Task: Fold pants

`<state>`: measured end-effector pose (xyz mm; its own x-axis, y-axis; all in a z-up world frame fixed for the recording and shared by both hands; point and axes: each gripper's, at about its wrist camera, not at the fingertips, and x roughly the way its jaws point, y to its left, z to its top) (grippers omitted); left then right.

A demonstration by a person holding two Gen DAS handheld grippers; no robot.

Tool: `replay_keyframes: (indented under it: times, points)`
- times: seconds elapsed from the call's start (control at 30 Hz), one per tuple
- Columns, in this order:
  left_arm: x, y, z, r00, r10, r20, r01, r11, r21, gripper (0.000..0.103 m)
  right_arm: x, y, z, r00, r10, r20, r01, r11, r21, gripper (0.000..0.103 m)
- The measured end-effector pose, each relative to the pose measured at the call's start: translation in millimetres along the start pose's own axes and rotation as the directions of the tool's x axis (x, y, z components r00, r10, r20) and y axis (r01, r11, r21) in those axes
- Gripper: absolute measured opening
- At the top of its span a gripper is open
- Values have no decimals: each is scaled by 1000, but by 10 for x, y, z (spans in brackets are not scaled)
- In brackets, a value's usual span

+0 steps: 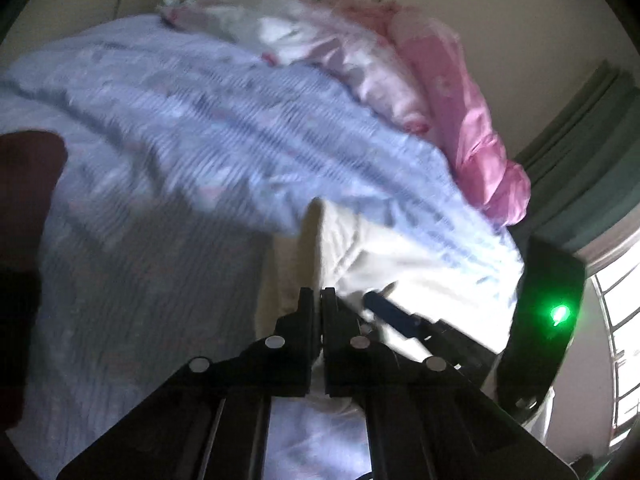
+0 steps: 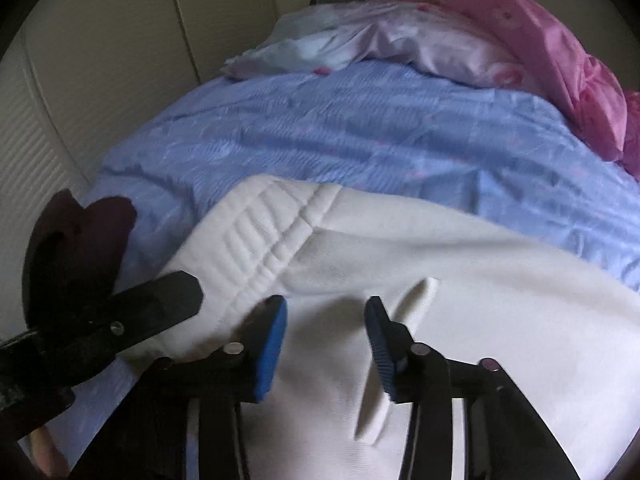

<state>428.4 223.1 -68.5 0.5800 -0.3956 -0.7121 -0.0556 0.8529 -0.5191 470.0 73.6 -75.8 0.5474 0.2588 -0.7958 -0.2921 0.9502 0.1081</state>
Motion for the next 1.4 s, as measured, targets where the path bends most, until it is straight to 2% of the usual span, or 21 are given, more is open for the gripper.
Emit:
replay_keyframes:
  times: [0.1,0.13,0.17,0.2,0.23,0.3,0.33,0.37,0.43,0.5,0.6,0.67,0.73,0.8,0.9,1.03,1.13,1.17,1.27,1.33,1.4]
  points:
    - [116,140,-61,999,20,-39,-21,999,-29,11,147,-2,-52,999,-3,-39,3,1000,4,42]
    - [125,157,-67,999,34,-41,-35,999,-34,23,180,-30,-83,999,2,-48,-2,1000,-7,42]
    - [120,173,-60,996,85,-40,-87,995,-44,32,177,-50,-96,999,3,-48,-3,1000,-9,43]
    - [98,169,-66,992,120,-32,-122,991,-47,51,165,-81,-99,999,1,-47,-1,1000,-6,43]
    - [44,162,-59,984,180,-3,-180,983,-45,57,151,-121,-94,999,3,-53,-3,1000,6,44]
    - [-113,67,-47,953,295,66,-295,955,-5,61,97,-216,-57,998,11,-67,-8,999,47,48]
    - [-204,-29,-45,930,354,102,-359,933,32,67,59,-257,-34,998,8,-69,-4,998,59,51]
    - [-265,-93,-57,918,375,127,-384,922,54,67,-20,-298,-22,998,5,-61,-1,998,65,55]
    - [-385,-268,-132,906,387,169,-407,907,105,70,-212,-349,-17,1000,-8,-19,9,999,49,61]
    - [-485,-496,-247,906,379,190,-409,899,156,76,-483,-403,-38,999,-27,31,27,1000,3,62]
    - [-580,-911,-456,920,331,212,-376,898,229,81,-945,-573,-134,995,-35,92,41,997,-67,62]
    - [-606,-1263,-608,936,274,220,-332,893,303,82,-1310,-790,-249,991,-39,130,52,994,-97,62]
    - [-572,-1637,-714,949,235,211,-301,877,374,83,-1645,-1065,-375,987,-39,157,58,992,-116,62]
    - [-486,-2024,-810,970,174,170,-233,862,451,84,-1948,-1431,-507,984,-54,172,73,991,-108,62]
    - [-275,-2612,-929,989,104,104,-144,821,553,85,-2235,-2018,-615,984,-104,147,114,992,-57,62]
    - [144,-3484,-1066,999,49,25,-52,734,677,85,-2533,-2880,-709,972,-213,104,212,977,14,62]
    - [495,-4032,-1113,997,12,-76,45,700,712,85,-2667,-3587,-735,973,-231,9,230,970,76,62]
    - [680,-4277,-1108,990,-9,-139,108,678,727,85,-2685,-3877,-740,975,-218,-36,221,968,119,62]
    - [1105,-4738,-1117,965,-32,-259,219,639,737,84,-2734,-4619,-802,978,-177,-114,204,935,292,62]
    - [1362,-4976,-1135,951,-31,-306,258,622,739,83,-2737,-5009,-877,980,-149,-131,189,904,383,62]
    - [1624,-5152,-1153,936,-8,-352,280,622,731,82,-2693,-5271,-920,983,-128,-132,174,880,441,62]
